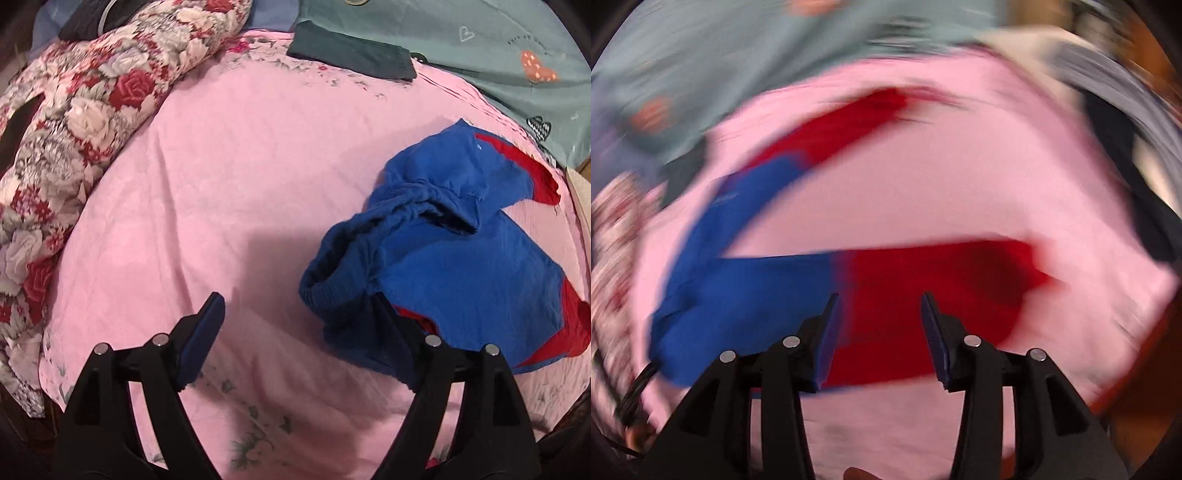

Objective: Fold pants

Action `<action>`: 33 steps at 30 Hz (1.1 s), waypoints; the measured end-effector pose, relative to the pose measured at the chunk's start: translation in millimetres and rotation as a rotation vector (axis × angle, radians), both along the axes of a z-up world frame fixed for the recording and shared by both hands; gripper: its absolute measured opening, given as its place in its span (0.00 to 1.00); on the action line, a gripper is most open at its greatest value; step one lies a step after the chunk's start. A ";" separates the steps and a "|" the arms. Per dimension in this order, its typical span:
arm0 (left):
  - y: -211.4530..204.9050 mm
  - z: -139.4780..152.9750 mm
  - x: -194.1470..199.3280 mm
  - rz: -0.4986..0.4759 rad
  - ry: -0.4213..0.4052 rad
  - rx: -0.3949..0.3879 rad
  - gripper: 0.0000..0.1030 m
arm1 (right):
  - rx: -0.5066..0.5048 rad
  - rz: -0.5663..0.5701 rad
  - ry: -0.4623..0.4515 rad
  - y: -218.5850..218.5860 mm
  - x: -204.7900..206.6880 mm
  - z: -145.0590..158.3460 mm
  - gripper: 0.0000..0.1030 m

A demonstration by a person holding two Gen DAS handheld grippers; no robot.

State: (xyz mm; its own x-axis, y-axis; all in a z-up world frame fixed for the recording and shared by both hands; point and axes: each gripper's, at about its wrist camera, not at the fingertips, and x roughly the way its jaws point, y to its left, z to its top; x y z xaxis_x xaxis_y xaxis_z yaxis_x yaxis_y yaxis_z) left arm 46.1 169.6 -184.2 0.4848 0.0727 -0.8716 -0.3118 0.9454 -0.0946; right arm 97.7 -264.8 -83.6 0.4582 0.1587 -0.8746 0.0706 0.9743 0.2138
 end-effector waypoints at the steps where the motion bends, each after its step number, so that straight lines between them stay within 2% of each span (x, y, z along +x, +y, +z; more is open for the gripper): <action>1: -1.0 -0.8 3.1 -0.010 -0.004 0.008 0.79 | 0.106 0.126 0.001 43.6 17.3 -5.9 0.43; 3: 0.1 -1.5 2.1 -0.020 -0.014 0.013 0.79 | 0.261 0.272 0.036 105.5 41.8 -22.1 0.43; 4: -0.5 0.1 -0.5 -0.019 -0.023 0.017 0.79 | 0.293 0.353 0.054 144.8 56.3 -34.4 0.43; 6: 4.9 2.7 -4.0 -0.019 -0.041 0.006 0.79 | 0.280 0.424 0.073 189.5 75.8 -51.3 0.43; 7: 8.2 3.2 -4.1 -0.020 -0.045 -0.003 0.79 | 0.277 0.436 0.094 212.5 88.2 -64.1 0.43; 10: 18.7 1.2 -3.4 -0.027 -0.054 -0.042 0.79 | 0.274 0.414 0.159 236.9 100.7 -90.2 0.43; 12: 22.9 -3.5 -1.2 -0.039 -0.058 -0.077 0.79 | 0.238 0.402 0.197 249.1 107.0 -105.5 0.42; 13: 24.4 -7.0 1.0 -0.048 -0.058 -0.095 0.79 | 0.226 0.403 0.212 253.4 107.6 -110.5 0.38; 14: 26.0 -11.7 3.9 -0.060 -0.056 -0.114 0.79 | 0.216 0.408 0.223 259.7 108.7 -112.0 0.23; 15: 27.1 -15.0 6.3 -0.071 -0.059 -0.130 0.78 | 0.184 0.417 0.209 260.4 108.1 -107.4 0.14; 16: 28.4 -17.0 8.1 -0.080 -0.069 -0.145 0.73 | 0.149 0.457 0.168 269.7 108.1 -94.7 0.14; 17: 29.2 -18.1 9.0 -0.086 -0.081 -0.160 0.57 | 0.130 0.491 0.125 280.3 106.9 -84.8 0.13; 18: 30.0 -19.8 10.6 -0.100 -0.088 -0.189 0.48 | 0.124 0.525 0.090 287.7 108.4 -72.7 0.13; 19: 30.6 -21.5 12.8 -0.115 -0.090 -0.223 0.33 | 0.127 0.573 0.050 302.9 112.7 -58.1 0.13; 20: 31.3 -21.9 13.9 -0.124 -0.102 -0.255 0.28 | 0.128 0.602 0.025 314.9 117.0 -48.9 0.12; 23: 31.9 -18.1 13.6 -0.124 -0.137 -0.256 0.25 | 0.119 0.707 -0.024 370.9 143.0 -34.0 0.12; 25: 36.0 -12.6 12.4 -0.109 -0.168 -0.260 0.24 | 0.095 0.761 -0.033 407.9 159.6 -35.6 0.12; 29: 52.3 -5.0 10.3 -0.028 -0.196 -0.205 0.22 | 0.066 0.886 -0.017 482.6 178.9 -60.9 0.12; 31: 65.8 -10.5 10.2 0.005 -0.176 -0.212 0.22 | 0.031 0.910 -0.003 504.1 181.9 -79.6 0.12; 33: 77.7 -17.1 9.7 0.031 -0.140 -0.228 0.22 | 0.009 0.891 0.064 517.0 187.3 -103.1 0.23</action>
